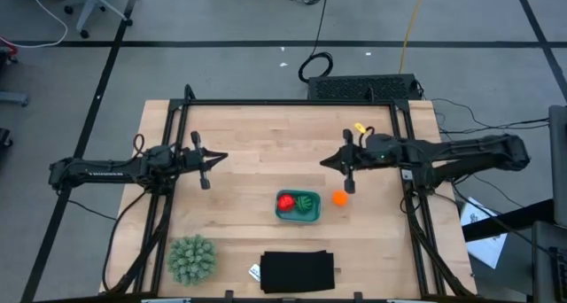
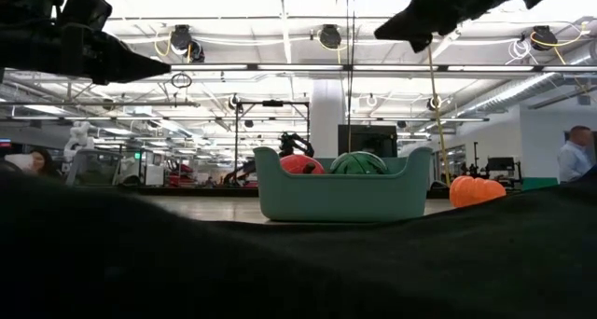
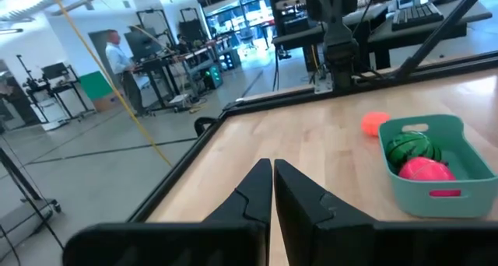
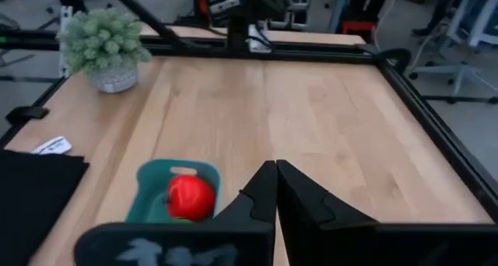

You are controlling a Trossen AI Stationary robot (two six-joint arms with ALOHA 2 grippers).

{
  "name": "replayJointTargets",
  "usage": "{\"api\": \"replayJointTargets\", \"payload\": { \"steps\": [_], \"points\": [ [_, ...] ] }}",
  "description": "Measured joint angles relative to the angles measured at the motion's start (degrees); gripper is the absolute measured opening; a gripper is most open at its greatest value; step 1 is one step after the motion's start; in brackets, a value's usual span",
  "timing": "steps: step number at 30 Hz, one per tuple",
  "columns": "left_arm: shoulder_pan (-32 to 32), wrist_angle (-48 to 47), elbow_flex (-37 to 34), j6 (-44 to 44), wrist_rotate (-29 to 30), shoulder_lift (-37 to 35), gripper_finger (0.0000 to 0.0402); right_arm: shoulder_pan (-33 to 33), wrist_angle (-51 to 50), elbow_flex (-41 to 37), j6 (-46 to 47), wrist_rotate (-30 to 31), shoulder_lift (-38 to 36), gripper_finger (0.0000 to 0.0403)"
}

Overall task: Pick and placing Produce into tupperware
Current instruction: Put the orange pumpkin into the blue bin

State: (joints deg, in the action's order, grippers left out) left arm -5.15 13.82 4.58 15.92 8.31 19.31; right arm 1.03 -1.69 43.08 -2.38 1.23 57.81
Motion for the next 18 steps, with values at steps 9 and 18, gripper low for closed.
{"api": "replayJointTargets", "payload": {
  "steps": [9, 18],
  "points": [
    [-0.02, -0.15, 0.0, -0.9, 3.8, -0.02, 0.0021, 1.89, 8.71, -9.99, 2.39, 0.28, -9.43, 0.0],
    [-0.02, -0.24, 0.0, -0.96, 3.78, 0.0, 0.0021, 4.77, 17.45, -21.35, 7.58, 0.44, -16.88, 0.0]
  ]
}}
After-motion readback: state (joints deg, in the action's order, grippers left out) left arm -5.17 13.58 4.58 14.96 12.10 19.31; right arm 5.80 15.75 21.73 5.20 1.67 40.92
